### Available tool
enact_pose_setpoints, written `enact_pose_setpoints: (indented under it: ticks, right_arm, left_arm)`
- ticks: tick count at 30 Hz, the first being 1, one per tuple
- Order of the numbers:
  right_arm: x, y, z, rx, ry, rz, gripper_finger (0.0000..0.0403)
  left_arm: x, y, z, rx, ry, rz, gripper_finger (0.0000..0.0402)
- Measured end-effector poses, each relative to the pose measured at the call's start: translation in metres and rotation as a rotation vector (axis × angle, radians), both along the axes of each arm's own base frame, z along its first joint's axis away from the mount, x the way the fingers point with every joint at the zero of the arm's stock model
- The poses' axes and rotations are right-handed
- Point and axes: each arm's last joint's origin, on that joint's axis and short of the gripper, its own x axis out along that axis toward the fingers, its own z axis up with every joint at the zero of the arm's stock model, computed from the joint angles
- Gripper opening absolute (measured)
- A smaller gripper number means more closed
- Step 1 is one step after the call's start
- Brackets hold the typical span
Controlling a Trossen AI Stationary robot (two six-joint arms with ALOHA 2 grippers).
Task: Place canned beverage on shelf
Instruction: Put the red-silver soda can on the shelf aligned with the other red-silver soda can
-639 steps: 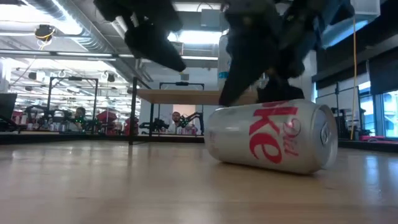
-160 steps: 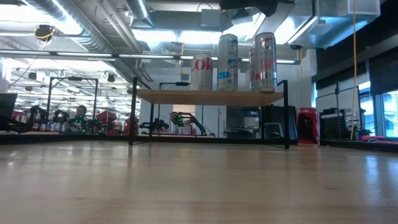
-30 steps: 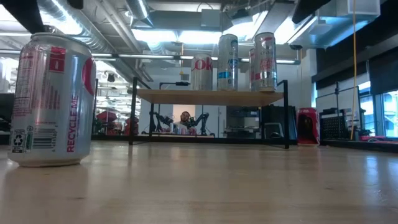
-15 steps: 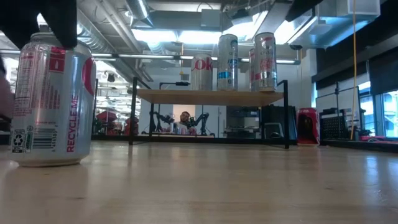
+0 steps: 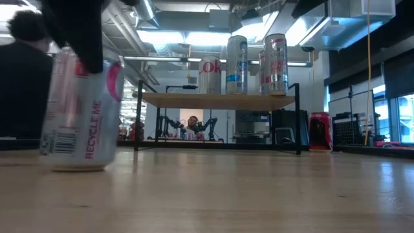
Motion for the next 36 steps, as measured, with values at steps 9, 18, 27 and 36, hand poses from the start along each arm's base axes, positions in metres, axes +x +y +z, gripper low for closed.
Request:
enact_pose_setpoints:
  ticks: [9, 18, 27, 36]
  right_arm:
    - [0.003, -0.001, 0.003, 0.101, -0.079, -0.203, 0.0312]
    - [0.010, 0.000, 0.003, 0.261, -0.144, -0.399, 0.0312]
    - [0.019, 0.005, -0.008, 0.333, -0.107, -0.474, 0.0312]
    - [0.019, 0.006, -0.009, 0.327, -0.083, -0.439, 0.0312]
  left_arm:
    - [0.022, 0.050, 0.013, 0.041, 0.119, -0.629, 0.0242]
    - [0.052, 0.092, 0.011, 0.050, 0.037, -1.155, 0.0242]
    - [0.062, 0.095, 0.003, 0.088, 0.005, -1.387, 0.0274]
    - [0.062, 0.094, 0.012, 0.147, 0.043, -1.300, 0.0380]
